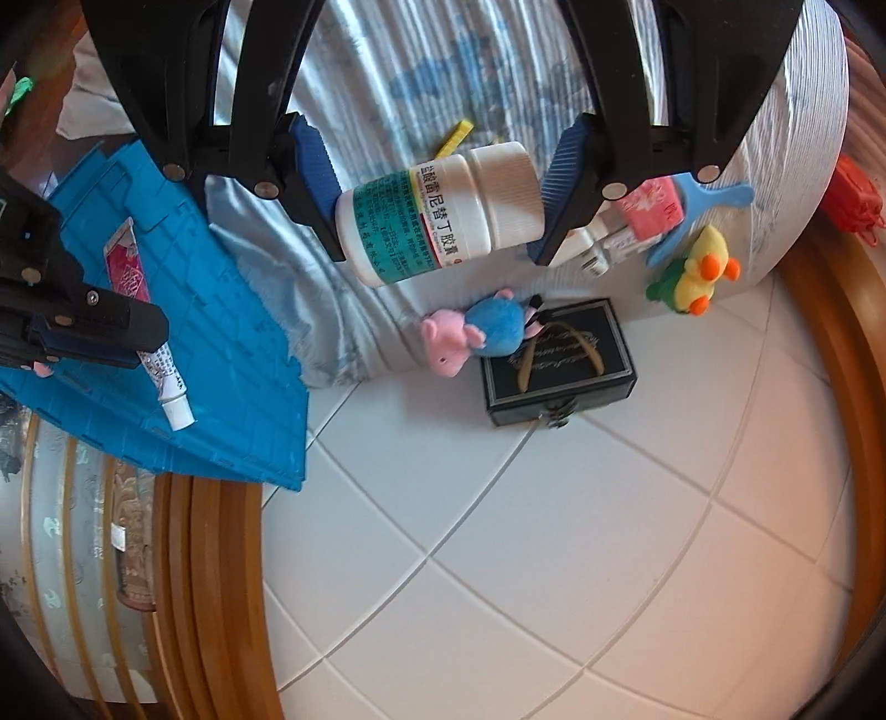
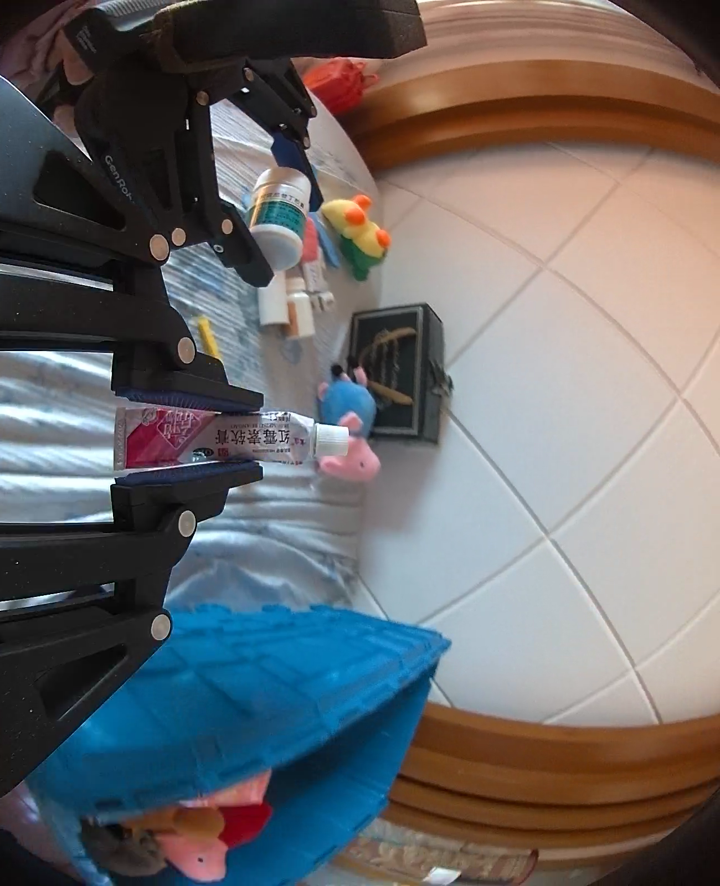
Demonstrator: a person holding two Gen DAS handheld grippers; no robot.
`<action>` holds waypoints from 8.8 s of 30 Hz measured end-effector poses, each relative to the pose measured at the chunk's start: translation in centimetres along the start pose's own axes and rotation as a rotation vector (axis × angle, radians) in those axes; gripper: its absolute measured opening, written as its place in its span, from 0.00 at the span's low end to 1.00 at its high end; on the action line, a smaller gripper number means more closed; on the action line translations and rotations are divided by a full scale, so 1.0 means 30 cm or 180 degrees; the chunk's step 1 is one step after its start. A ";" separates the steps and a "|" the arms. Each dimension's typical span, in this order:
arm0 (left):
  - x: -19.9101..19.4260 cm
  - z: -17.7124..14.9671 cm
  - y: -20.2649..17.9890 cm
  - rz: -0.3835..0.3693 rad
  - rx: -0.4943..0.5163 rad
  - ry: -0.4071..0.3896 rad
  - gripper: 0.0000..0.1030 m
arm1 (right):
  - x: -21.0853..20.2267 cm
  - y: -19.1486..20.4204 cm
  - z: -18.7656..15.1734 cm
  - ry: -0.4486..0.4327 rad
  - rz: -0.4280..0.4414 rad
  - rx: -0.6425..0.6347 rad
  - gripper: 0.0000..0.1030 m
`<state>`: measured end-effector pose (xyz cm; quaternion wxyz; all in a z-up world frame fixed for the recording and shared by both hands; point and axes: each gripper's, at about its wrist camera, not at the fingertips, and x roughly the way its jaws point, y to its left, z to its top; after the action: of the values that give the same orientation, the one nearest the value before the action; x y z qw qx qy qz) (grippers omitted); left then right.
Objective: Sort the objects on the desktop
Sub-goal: 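Carry both items to the blue bin and open both grippers to drop them, then withdraw both grippers from the bin back toward the bed, then grasp the white paper roll with the left gripper, then grasp the yellow snowball-maker toy with the right gripper while the left gripper holds the roll, then carry the roll and yellow toy into the blue bin and release both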
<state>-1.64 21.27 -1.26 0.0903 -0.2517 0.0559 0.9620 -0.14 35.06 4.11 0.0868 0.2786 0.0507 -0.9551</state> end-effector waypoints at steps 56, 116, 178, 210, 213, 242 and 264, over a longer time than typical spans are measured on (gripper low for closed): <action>0.063 0.399 -1.024 -0.1159 0.0933 -0.0047 0.80 | -0.132 -1.060 -0.200 0.0087 -0.2758 0.0773 0.99; 0.980 -0.238 0.606 0.0260 -0.0009 0.1743 0.96 | 1.006 0.086 -0.231 0.1625 -0.0402 0.0614 1.00; 0.495 -0.289 0.396 0.0163 -0.0604 0.1443 0.44 | 0.819 0.309 -0.177 0.1377 0.0074 0.0097 0.37; 0.054 0.120 -0.139 -0.0032 -0.0160 0.0275 0.44 | 0.003 -0.084 0.088 -0.0114 -0.0363 -0.0057 0.37; 0.040 0.163 -0.205 -0.0095 -0.0097 0.0190 0.44 | -0.048 -0.153 0.115 -0.0242 -0.0425 -0.0005 0.37; 0.062 0.424 -0.958 -0.1050 0.0582 0.0065 0.44 | -0.290 -0.898 0.022 -0.0326 -0.1731 0.0531 0.37; 0.229 0.381 -1.147 -0.1152 0.0750 0.0762 0.46 | -0.087 -1.140 -0.169 0.0555 -0.2011 0.0647 0.37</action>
<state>-6.00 57.65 3.10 0.2826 -0.3574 0.1321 0.8803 -1.96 69.65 2.92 -0.2461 0.3369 0.0463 -0.9076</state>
